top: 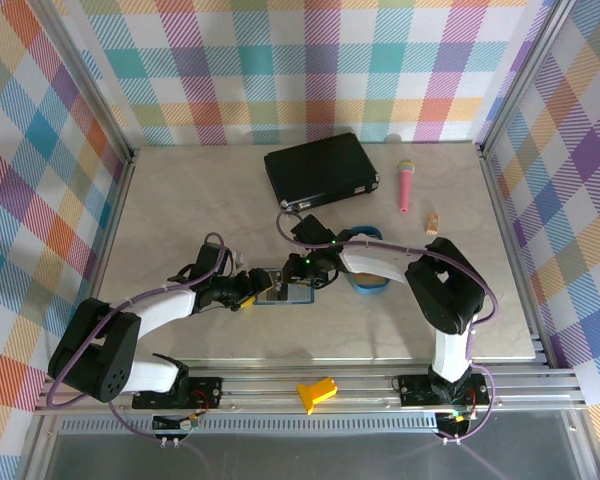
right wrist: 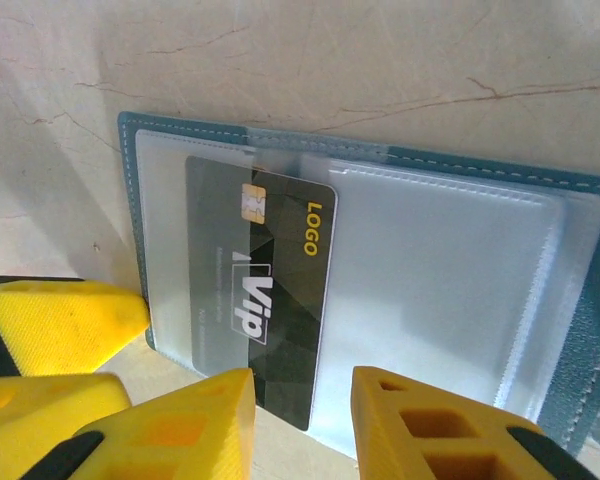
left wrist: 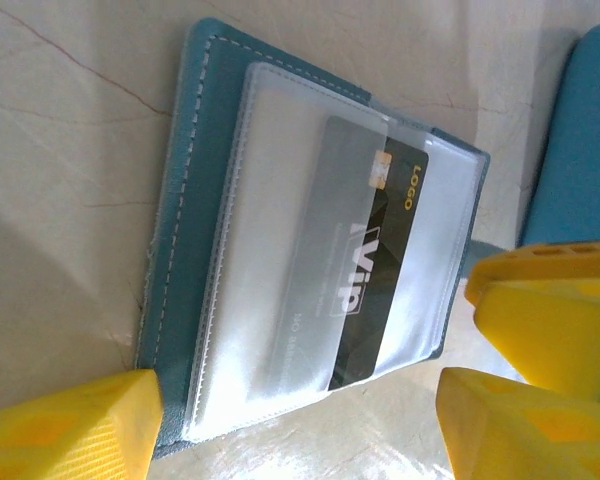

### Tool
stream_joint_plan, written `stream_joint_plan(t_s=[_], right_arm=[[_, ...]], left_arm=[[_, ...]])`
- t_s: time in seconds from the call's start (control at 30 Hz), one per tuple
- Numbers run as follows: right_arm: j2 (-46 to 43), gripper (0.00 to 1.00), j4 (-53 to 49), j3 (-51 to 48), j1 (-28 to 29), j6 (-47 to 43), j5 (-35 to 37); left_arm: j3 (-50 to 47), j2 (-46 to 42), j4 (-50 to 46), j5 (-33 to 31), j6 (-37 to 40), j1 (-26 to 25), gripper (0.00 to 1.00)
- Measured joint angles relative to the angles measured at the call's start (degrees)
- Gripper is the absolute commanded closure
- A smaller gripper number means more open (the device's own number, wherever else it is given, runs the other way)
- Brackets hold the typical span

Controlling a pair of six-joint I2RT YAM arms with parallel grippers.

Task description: Put the credit cards into the card holder

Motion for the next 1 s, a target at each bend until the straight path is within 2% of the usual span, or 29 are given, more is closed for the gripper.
stream_joint_plan(t_s=[0.37, 1.0], right_arm=[[3.30, 0.68, -7.15, 6.25, 1.11, -1.51, 3.41], [8.70, 0.71, -9.57, 11.06, 1.49, -2.80, 2.08]], left_arm=[[0.00, 0.00, -0.02, -0.83, 0.00, 0.00, 0.32], [-0.35, 0.00, 0.42, -0.81, 0.00, 0.00, 0.36]])
